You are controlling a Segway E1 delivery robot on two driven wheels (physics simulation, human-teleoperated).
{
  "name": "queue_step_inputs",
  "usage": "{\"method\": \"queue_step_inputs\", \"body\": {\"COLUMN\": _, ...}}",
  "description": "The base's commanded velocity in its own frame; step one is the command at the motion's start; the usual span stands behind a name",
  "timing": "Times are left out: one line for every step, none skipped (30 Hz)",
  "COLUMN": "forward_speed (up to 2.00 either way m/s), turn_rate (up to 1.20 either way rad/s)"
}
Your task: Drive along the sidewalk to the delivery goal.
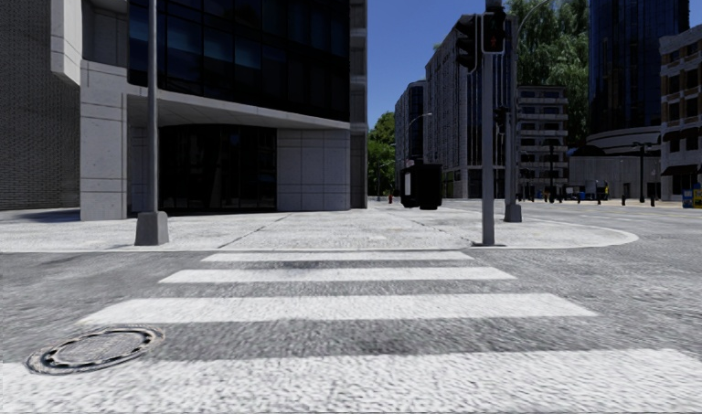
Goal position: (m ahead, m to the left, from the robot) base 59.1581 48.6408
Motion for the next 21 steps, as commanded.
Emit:
{"method": "queue_step_inputs", "body": {"forward_speed": 2.0, "turn_rate": 0.0}}
{"method": "queue_step_inputs", "body": {"forward_speed": 2.0, "turn_rate": 0.0}}
{"method": "queue_step_inputs", "body": {"forward_speed": 2.0, "turn_rate": 0.0}}
{"method": "queue_step_inputs", "body": {"forward_speed": 2.0, "turn_rate": 0.0}}
{"method": "queue_step_inputs", "body": {"forward_speed": 2.0, "turn_rate": 0.0}}
{"method": "queue_step_inputs", "body": {"forward_speed": 2.0, "turn_rate": 0.0}}
{"method": "queue_step_inputs", "body": {"forward_speed": 2.0, "turn_rate": 0.0}}
{"method": "queue_step_inputs", "body": {"forward_speed": 2.0, "turn_rate": 0.0}}
{"method": "queue_step_inputs", "body": {"forward_speed": 2.0, "turn_rate": 0.0}}
{"method": "queue_step_inputs", "body": {"forward_speed": 2.0, "turn_rate": 0.0}}
{"method": "queue_step_inputs", "body": {"forward_speed": 2.0, "turn_rate": 0.0}}
{"method": "queue_step_inputs", "body": {"forward_speed": 2.0, "turn_rate": 0.0}}
{"method": "queue_step_inputs", "body": {"forward_speed": 2.0, "turn_rate": 0.0}}
{"method": "queue_step_inputs", "body": {"forward_speed": 2.0, "turn_rate": 0.0}}
{"method": "queue_step_inputs", "body": {"forward_speed": 2.0, "turn_rate": 0.0}}
{"method": "queue_step_inputs", "body": {"forward_speed": 2.0, "turn_rate": 0.0}}
{"method": "queue_step_inputs", "body": {"forward_speed": 2.0, "turn_rate": 0.0}}
{"method": "queue_step_inputs", "body": {"forward_speed": 2.0, "turn_rate": 0.0}}
{"method": "queue_step_inputs", "body": {"forward_speed": 2.0, "turn_rate": 0.0}}
{"method": "queue_step_inputs", "body": {"forward_speed": 2.0, "turn_rate": 0.0}}
{"method": "queue_step_inputs", "body": {"forward_speed": 2.0, "turn_rate": 0.0}}
